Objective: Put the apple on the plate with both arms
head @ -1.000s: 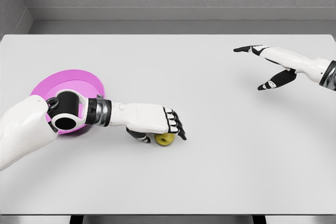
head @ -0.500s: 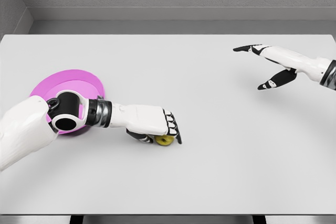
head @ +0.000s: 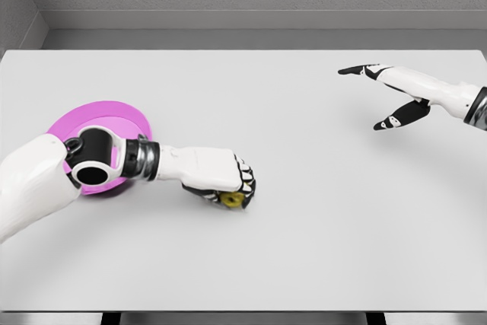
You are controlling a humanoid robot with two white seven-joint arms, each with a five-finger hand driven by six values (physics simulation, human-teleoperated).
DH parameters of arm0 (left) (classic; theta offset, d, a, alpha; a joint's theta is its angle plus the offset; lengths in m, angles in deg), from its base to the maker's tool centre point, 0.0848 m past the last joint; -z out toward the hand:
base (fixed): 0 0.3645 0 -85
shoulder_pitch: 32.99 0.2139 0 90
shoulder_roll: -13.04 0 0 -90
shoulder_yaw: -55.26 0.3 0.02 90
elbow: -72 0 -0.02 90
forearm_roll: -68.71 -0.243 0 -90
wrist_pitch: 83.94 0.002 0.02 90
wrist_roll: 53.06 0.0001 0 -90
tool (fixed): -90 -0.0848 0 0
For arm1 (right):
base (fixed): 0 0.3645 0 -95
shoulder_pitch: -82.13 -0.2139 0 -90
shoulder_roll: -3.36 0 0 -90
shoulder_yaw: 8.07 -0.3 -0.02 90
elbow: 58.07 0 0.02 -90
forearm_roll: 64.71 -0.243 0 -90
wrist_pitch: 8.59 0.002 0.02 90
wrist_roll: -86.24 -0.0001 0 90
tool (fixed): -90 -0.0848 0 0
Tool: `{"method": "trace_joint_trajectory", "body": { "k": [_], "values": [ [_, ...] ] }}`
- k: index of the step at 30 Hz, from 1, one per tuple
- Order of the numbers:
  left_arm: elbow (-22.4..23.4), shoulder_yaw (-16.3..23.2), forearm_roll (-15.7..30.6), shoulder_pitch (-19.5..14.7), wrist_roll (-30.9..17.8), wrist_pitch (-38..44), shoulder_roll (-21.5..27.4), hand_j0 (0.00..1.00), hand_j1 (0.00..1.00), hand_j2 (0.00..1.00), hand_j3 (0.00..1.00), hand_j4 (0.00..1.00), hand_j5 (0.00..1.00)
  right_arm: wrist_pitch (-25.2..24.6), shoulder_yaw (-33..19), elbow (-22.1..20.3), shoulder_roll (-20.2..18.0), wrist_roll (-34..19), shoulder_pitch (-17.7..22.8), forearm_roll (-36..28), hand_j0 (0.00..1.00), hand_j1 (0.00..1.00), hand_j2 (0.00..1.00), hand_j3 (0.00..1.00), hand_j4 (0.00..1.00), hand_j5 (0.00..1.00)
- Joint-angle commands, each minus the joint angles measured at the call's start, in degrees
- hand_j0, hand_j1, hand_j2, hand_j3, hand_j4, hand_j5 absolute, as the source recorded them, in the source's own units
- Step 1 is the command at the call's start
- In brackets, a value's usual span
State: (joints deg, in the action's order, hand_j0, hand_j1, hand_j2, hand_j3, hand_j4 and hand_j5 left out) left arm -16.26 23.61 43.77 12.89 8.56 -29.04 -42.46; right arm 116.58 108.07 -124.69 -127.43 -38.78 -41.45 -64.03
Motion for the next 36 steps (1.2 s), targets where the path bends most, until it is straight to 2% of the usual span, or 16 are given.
{"method": "trace_joint_trajectory", "body": {
  "k": [1, 3, 5, 9, 11, 15, 18, 21, 22, 26, 27, 28, 29, 31, 32, 36],
  "values": [
    [-0.07, -0.25, 0.59, -0.18, 0.16, 0.10, 1.35, 0.44, 0.44, 0.44, 0.44, 0.44, 0.44, -0.17, -0.04, -0.17, -0.08, 0.03, 0.09, -0.50, 1.00, 1.00, 1.00, 1.00, 1.00, 1.00],
    [0.02, -0.61, 3.31, -2.02, 0.51, 0.10, 4.60, 0.41, 0.41, 0.41, 0.41, 0.41, 0.41, -0.17, -0.04, -0.17, -0.26, 0.03, 0.26, -0.50, 1.00, 1.00, 1.00, 1.00, 1.00, 1.00],
    [0.19, -2.80, 4.72, -2.46, 0.51, 0.10, 6.80, 0.41, 0.41, 0.41, 0.41, 0.41, 0.41, -0.17, -0.12, -0.17, -0.26, 0.03, 0.44, -0.50, 1.00, 1.00, 1.00, 1.00, 1.00, 1.00],
    [0.81, -9.22, 11.14, -2.46, 0.51, 0.10, 17.87, 0.41, 0.41, 0.41, 0.41, 0.41, 0.41, -0.17, -0.12, -0.17, -0.26, 0.03, 0.35, -0.50, 1.00, 1.00, 1.00, 1.00, 1.00, 1.00],
    [2.74, -9.92, 12.02, -2.46, 0.60, 0.10, 20.77, 0.41, 0.41, 0.41, 0.41, 0.41, 0.41, -0.17, -0.12, -0.17, -0.17, 0.03, 0.35, -0.50, 1.00, 1.00, 1.00, 1.00, 1.00, 1.00],
    [9.06, -9.84, 11.76, -2.20, 0.16, 0.10, 21.39, 0.42, 0.42, 0.42, 0.42, 0.42, 0.42, -0.17, -0.12, -0.17, -0.17, 0.03, 0.35, -0.50, 1.00, 1.00, 1.00, 1.00, 1.00, 1.00],
    [9.95, -9.57, 11.49, -1.58, 0.07, 0.10, 21.30, 0.44, 0.44, 0.44, 0.44, 0.44, 0.44, -0.17, -0.12, -0.17, -0.17, 0.03, 0.35, -0.50, 1.00, 1.00, 1.00, 1.00, 1.00, 1.00],
    [11.53, -9.31, 11.58, -1.50, 0.07, 0.10, 20.86, 0.59, 0.59, 0.59, 0.59, 0.59, 0.59, -0.17, -0.12, -0.17, -0.26, 0.03, 0.35, -0.50, 1.00, 1.00, 1.00, 1.00, 1.00, 1.00],
    [11.71, -9.40, 11.67, -1.50, 0.16, 0.10, 20.86, 0.69, 0.69, 0.69, 0.69, 0.69, 0.69, -0.17, -0.12, -0.17, -0.26, 0.03, 0.35, -0.50, 1.00, 1.00, 1.00, 1.00, 1.00, 1.00],
    [12.15, -9.31, 11.84, -1.50, 0.16, 0.10, 20.78, 0.80, 0.80, 0.80, 0.80, 0.80, 0.80, -0.17, -0.12, -0.35, -0.34, 0.03, 0.62, -0.58, 1.00, 1.00, 1.00, 1.00, 1.00, 1.00],
    [12.23, -9.40, 11.93, -1.50, 0.34, 0.10, 20.78, 0.86, 0.86, 0.86, 0.86, 0.86, 0.86, -0.17, -0.12, -0.35, -1.04, 0.03, 0.62, -0.59, 1.00, 1.00, 1.00, 1.00, 1.00, 1.00],
    [13.28, -9.40, 12.28, -1.50, 0.69, 0.10, 20.86, 0.98, 0.98, 0.98, 0.98, 0.98, 0.98, -0.17, -0.12, -0.96, -1.57, 0.03, 0.62, -0.59, 1.00, 1.00, 1.00, 1.00, 1.00, 1.00],
    [15.92, -9.40, 13.51, -1.58, 0.77, 0.10, 20.78, 1.00, 1.00, 1.00, 1.00, 1.00, 1.00, -0.17, -0.12, -1.40, -1.84, 0.03, 0.70, -0.67, 1.00, 1.00, 1.00, 1.00, 1.00, 1.00],
    [24.44, -9.66, 16.50, -1.67, 0.77, 0.10, 20.78, 1.00, 1.00, 1.00, 1.00, 1.00, 1.00, -0.17, -0.12, -1.58, -1.84, 0.03, 0.79, -0.67, 1.00, 1.00, 1.00, 1.00, 1.00, 1.00],
    [26.73, -9.66, 17.20, -1.50, 0.77, 0.10, 20.60, 1.00, 1.00, 1.00, 1.00, 1.00, 1.00, -0.17, -0.12, -1.49, -1.84, 0.03, 0.79, -0.67, 1.00, 1.00, 1.00, 1.00, 1.00, 1.00],
    [29.46, -10.18, 18.79, -1.76, 0.77, 0.10, 20.16, 1.00, 1.00, 1.00, 1.00, 1.00, 1.00, -0.17, -0.12, -1.58, -1.84, 0.03, 0.88, -0.67, 1.00, 1.00, 1.00, 1.00, 1.00, 1.00]
  ]
}}
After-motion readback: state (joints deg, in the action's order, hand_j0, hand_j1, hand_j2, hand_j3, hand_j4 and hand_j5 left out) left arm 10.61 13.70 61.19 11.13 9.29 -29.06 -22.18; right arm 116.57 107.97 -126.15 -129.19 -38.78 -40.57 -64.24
